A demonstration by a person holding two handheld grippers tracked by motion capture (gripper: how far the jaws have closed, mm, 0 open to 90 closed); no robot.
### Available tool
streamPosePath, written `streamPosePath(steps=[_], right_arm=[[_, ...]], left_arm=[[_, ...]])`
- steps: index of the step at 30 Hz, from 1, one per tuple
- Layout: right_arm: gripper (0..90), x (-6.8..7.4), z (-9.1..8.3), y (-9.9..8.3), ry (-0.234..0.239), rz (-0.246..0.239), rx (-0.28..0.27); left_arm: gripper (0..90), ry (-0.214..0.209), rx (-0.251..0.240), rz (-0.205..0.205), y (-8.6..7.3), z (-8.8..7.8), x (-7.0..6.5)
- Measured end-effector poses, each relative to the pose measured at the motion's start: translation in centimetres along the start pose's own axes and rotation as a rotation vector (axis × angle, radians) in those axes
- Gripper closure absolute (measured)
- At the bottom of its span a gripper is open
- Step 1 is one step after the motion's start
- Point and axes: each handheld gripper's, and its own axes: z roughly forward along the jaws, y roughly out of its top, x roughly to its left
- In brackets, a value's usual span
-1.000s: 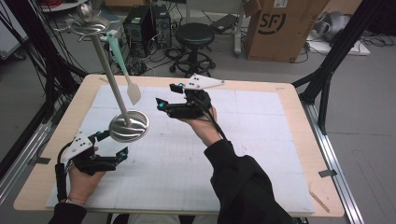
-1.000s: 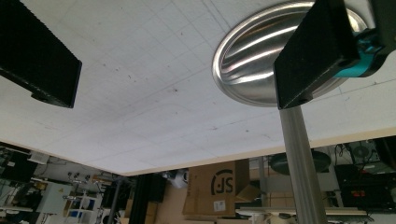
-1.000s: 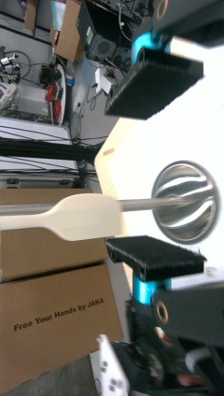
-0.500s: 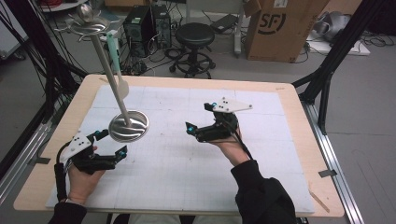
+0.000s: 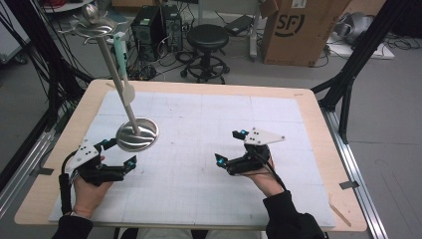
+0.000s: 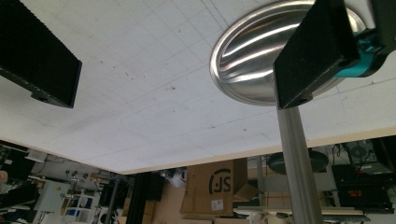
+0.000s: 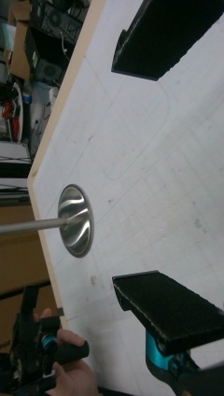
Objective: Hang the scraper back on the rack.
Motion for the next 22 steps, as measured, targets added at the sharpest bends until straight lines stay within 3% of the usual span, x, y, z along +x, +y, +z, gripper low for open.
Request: streamPosePath(steps=[4, 12, 22], right_arm=[[0.2, -0.3, -1.1, -1.1, -0.025, 0.01, -0.002], [0.3, -1.8, -3.5, -4.0, -0.082, 0.089, -0.018], [0.3, -2.9, -5.9, -6.8, -0.139, 0.177, 0.01]], left_arm=[[1.7, -0.002, 0.002, -0.001, 0.0, 0.0, 0.0], [1.7, -0.002, 0.0, -0.002, 0.0, 0.1, 0.0], [1.7, -0.006, 0.0, -0.006, 0.0, 0.2, 0.1]])
